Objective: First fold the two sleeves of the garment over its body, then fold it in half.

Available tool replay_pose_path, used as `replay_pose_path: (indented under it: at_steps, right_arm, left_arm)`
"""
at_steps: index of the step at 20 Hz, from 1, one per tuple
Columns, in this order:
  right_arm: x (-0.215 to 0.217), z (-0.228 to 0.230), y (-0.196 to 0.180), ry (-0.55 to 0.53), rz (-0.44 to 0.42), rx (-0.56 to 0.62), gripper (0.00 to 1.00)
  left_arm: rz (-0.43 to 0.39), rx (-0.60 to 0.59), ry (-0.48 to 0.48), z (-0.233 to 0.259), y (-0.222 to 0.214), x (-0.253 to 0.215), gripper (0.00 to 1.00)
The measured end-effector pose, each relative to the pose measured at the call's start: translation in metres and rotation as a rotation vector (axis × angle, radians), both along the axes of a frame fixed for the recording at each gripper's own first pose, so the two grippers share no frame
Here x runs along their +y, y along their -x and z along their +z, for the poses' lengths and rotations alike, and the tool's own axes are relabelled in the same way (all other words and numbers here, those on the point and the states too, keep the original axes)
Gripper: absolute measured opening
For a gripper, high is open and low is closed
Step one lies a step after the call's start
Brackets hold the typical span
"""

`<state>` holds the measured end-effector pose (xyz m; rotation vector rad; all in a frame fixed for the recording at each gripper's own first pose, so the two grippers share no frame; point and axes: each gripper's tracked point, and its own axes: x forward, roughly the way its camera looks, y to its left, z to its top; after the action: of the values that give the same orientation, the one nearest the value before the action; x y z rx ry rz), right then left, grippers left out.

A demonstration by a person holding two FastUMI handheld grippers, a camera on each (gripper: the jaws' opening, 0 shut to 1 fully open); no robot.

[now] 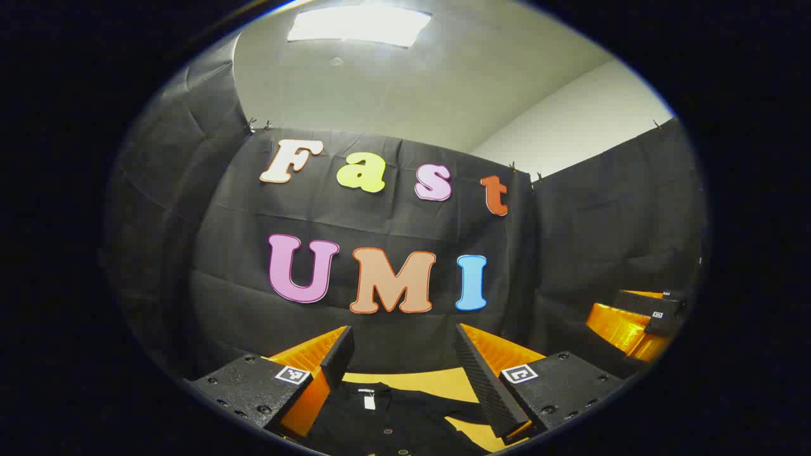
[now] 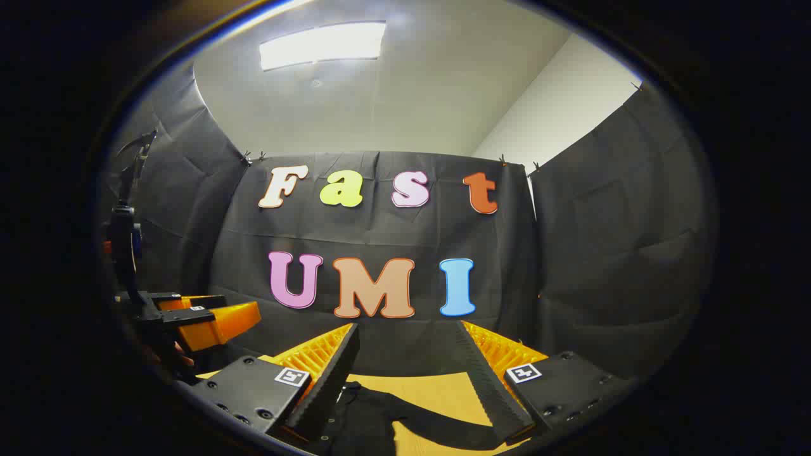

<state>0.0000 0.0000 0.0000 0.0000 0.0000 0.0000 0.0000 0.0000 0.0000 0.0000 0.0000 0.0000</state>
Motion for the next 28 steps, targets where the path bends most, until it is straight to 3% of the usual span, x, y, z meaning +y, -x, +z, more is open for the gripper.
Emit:
replay_pose_path:
  at_steps: [11, 18, 28]
  right_arm:
    - [0.009, -0.008, -0.007, 0.012, 0.015, 0.016, 0.99]
    - [0.021, 0.006, -0.016, -0.034, 0.039, -0.020, 0.97]
    - [0.039, 0.006, -0.010, -0.025, 0.070, -0.024, 0.96]
  left_arm:
    - [0.033, 0.002, -0.030, -0.004, 0.000, 0.012, 0.93]
    - [0.086, -0.037, -0.027, 0.003, 0.008, 0.034, 0.94]
    - [0.088, -0.045, -0.068, 0.008, 0.016, 0.044, 0.94]
